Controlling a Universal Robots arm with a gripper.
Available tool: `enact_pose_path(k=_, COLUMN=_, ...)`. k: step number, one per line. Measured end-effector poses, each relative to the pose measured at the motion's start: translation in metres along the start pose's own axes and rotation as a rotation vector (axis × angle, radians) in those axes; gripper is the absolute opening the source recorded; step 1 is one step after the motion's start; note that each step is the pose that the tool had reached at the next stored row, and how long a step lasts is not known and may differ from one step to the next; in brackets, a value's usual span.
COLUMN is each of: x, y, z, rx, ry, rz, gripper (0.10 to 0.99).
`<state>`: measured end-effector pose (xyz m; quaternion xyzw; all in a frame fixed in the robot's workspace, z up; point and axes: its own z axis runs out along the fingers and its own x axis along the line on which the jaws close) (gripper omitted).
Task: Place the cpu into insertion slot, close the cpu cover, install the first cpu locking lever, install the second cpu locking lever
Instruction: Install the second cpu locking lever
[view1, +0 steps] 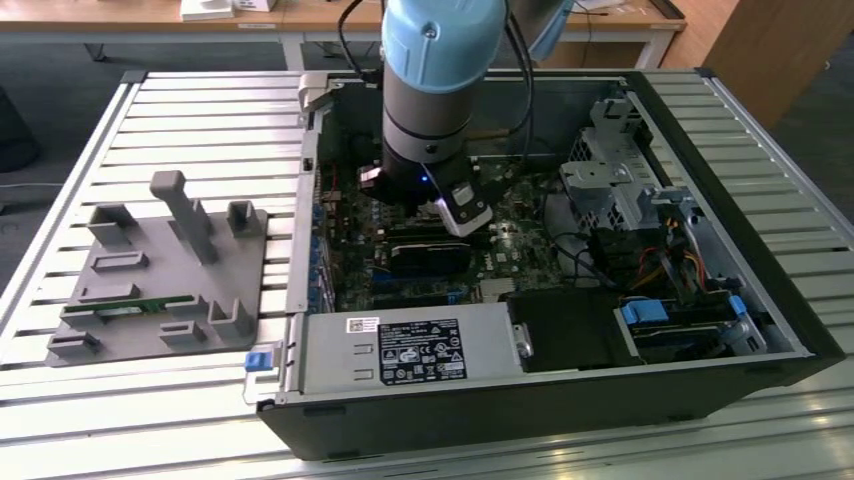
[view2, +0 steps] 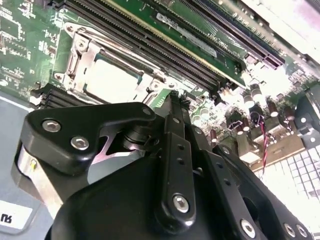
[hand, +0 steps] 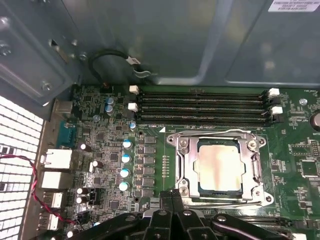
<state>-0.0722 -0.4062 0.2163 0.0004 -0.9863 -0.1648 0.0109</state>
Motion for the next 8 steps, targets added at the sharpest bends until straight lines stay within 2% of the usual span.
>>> enact_pose_path(k=4, x=0.0001, y=0.0015, z=-0.0042, rx=0.0, ry=-0.0001, rz=0.0, gripper=0.106)
enact_pose_path(k=8, x=0.0001, y=0.0017, z=-0.0046, rx=0.0, ry=-0.0003, rz=0.0, gripper=0.106)
